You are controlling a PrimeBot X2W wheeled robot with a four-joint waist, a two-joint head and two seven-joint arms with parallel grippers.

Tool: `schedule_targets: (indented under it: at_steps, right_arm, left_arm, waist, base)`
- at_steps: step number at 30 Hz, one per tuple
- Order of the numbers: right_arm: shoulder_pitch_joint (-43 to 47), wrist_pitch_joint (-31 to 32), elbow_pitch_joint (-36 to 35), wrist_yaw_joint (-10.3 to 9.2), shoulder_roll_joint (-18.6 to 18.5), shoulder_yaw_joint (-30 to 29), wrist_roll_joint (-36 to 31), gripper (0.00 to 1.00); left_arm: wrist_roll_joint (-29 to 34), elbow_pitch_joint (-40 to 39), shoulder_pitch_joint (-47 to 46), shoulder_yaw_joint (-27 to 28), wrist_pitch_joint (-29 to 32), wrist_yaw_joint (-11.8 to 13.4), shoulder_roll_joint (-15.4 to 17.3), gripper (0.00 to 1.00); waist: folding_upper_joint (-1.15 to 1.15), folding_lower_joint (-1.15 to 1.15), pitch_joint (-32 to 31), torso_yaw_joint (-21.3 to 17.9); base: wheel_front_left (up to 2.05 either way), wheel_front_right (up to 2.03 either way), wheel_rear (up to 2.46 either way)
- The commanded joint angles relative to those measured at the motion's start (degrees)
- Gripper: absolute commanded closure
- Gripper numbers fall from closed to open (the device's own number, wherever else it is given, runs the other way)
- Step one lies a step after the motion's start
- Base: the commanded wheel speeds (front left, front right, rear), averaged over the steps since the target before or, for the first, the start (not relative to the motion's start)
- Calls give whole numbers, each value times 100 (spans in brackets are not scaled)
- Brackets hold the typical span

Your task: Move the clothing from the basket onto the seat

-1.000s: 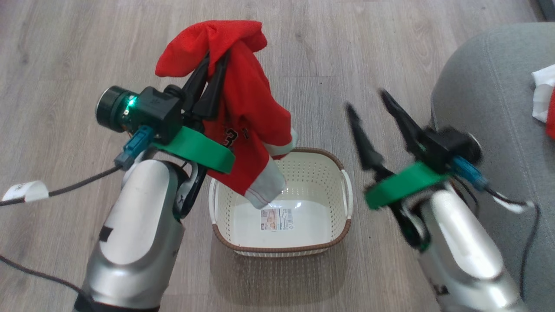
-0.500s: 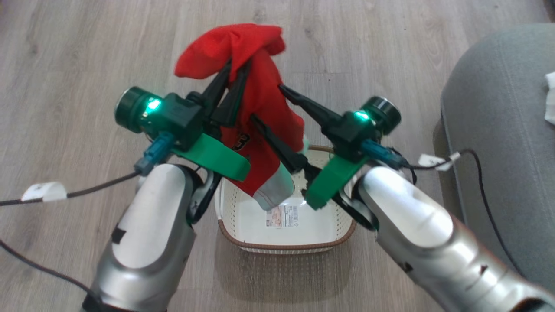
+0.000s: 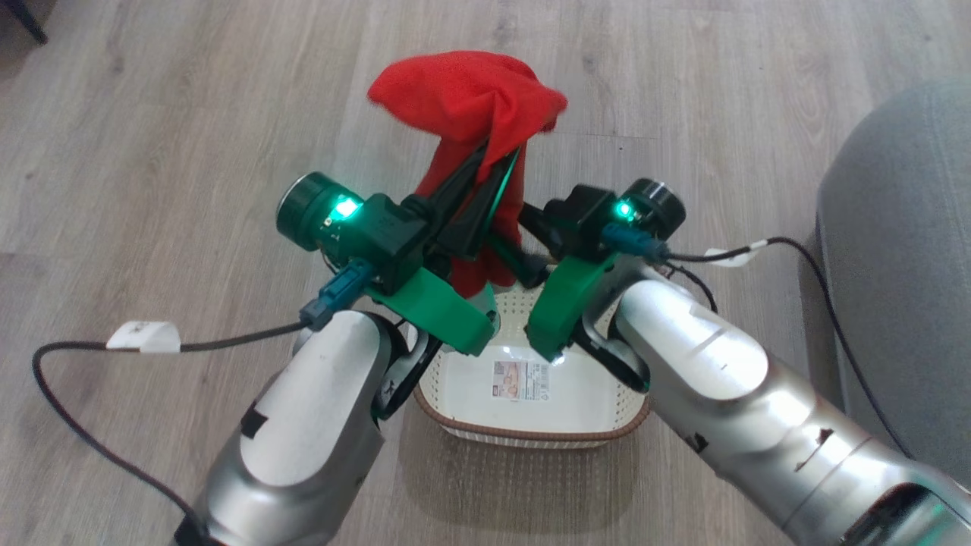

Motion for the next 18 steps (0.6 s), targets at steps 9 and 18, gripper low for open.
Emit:
schedule_targets:
  at_steps: [9,18]
  right_arm:
    - [-60,-37,-370,-2,139,-776,-221,100]
    - [237,-37,-606,-2,95,-1702,-714,100]
  left_arm:
    - [4,41,-96,312,-29,168,101,0]
    - [59,237,-23,456,-29,77,213,0]
  waist:
    - [0,0,53,-128]
    - [0,0,139,-650]
  base:
    - [0,0,0]
    - [0,0,0]
